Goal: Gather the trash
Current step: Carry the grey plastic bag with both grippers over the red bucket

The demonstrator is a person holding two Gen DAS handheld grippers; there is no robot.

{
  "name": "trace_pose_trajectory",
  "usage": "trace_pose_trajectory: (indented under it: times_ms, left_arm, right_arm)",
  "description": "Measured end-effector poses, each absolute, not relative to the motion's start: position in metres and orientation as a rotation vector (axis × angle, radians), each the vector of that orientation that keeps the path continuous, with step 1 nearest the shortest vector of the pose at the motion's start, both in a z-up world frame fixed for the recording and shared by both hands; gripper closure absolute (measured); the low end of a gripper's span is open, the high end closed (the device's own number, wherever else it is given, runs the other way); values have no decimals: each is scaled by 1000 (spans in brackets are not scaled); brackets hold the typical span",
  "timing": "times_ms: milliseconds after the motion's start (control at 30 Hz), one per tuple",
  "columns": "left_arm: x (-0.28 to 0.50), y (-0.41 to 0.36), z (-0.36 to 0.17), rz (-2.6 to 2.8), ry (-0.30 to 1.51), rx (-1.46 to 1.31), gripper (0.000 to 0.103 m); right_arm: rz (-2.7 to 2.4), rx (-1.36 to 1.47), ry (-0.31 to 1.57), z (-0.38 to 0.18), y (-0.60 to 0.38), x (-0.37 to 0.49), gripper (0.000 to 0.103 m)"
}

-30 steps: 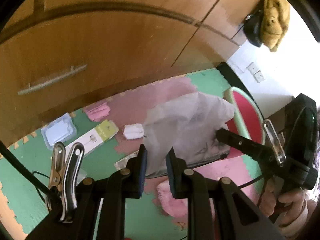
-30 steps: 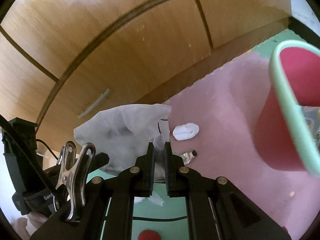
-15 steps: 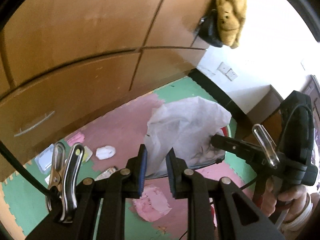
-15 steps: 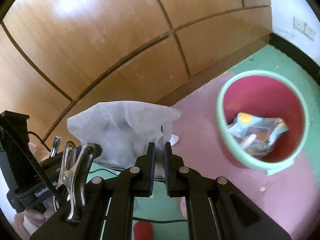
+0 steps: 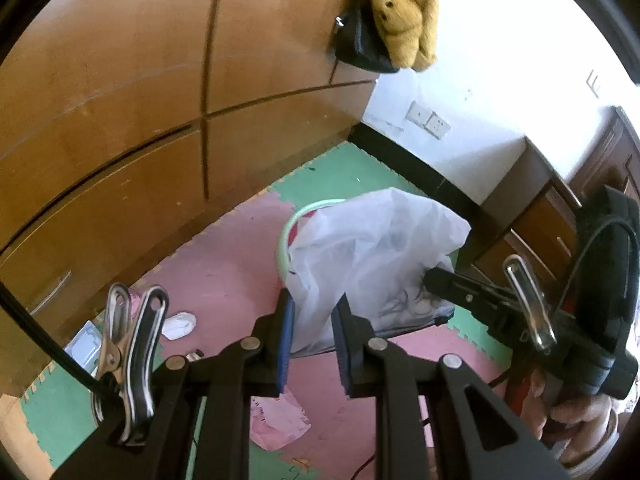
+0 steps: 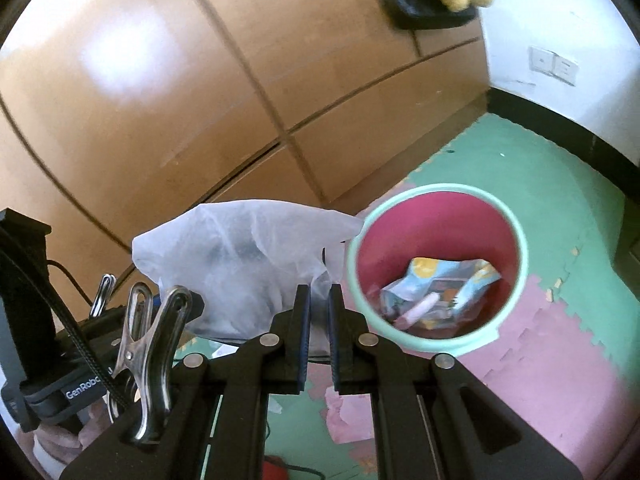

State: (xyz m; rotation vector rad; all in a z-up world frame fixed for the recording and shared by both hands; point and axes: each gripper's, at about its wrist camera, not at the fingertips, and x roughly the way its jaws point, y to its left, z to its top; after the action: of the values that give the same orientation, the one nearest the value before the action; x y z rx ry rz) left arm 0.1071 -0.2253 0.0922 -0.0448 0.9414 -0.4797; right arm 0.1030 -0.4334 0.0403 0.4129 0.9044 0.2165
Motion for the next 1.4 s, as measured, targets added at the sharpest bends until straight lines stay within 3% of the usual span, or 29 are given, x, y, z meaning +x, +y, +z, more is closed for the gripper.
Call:
trace_pose_trajectory:
  times_ms: [733, 1400]
  left_arm:
    - [161, -323, -4, -513, 1040, -29, 84]
    - [180, -358, -32, -520, 1052, 5, 84]
  right_arm:
    - [41, 369, 925, -15, -494, 136, 93]
    - [-94, 405, 1016, -60, -522, 146, 93]
